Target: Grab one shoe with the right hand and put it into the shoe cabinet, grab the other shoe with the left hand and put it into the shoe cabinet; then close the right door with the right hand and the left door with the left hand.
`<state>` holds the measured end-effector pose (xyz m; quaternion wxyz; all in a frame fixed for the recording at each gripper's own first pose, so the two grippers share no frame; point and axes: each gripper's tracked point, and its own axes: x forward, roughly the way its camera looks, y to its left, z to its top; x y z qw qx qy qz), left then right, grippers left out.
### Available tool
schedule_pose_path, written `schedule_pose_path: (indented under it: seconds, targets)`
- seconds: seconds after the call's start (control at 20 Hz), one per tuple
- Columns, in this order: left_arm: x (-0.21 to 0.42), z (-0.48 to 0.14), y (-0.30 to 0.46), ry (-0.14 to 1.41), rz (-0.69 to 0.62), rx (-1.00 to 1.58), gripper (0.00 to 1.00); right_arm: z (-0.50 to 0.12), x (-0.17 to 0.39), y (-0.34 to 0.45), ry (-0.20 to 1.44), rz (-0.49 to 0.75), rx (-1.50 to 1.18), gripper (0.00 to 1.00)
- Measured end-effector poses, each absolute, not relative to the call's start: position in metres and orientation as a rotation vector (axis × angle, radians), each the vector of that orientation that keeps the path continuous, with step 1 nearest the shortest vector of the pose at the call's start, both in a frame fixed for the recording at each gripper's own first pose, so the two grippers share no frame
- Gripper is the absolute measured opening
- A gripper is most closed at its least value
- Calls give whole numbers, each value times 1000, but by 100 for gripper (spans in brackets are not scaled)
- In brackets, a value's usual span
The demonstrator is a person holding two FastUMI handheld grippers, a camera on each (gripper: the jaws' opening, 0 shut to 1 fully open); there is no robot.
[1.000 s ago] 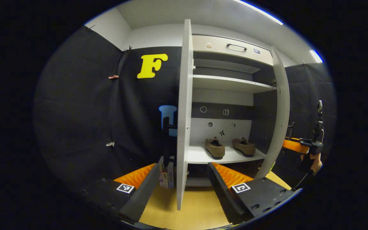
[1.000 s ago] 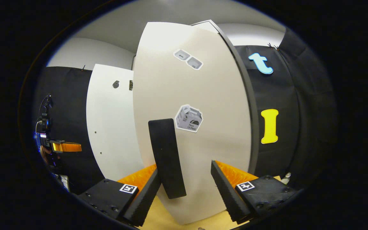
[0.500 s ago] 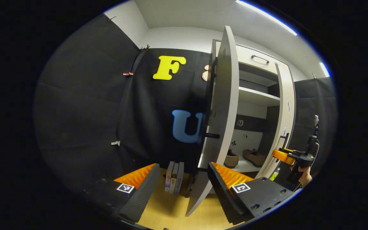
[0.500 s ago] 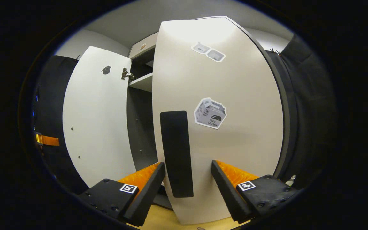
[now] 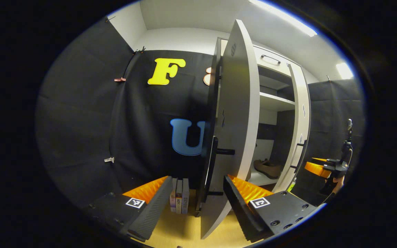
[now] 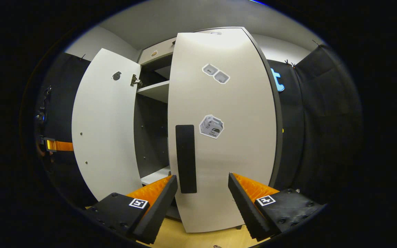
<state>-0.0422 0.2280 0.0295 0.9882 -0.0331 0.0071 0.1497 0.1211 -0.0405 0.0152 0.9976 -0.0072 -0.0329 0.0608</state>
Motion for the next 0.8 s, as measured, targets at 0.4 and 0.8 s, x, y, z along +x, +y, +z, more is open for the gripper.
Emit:
schedule_pose_path:
  seconds: [0.4,0.8]
  targets:
    - [-9,29,171,13,180,-39,94,15,102,-65,-60,80,6,98]
    - [42,28,116,10,121,-23,95,15,102,-82,-54,131,-1,98]
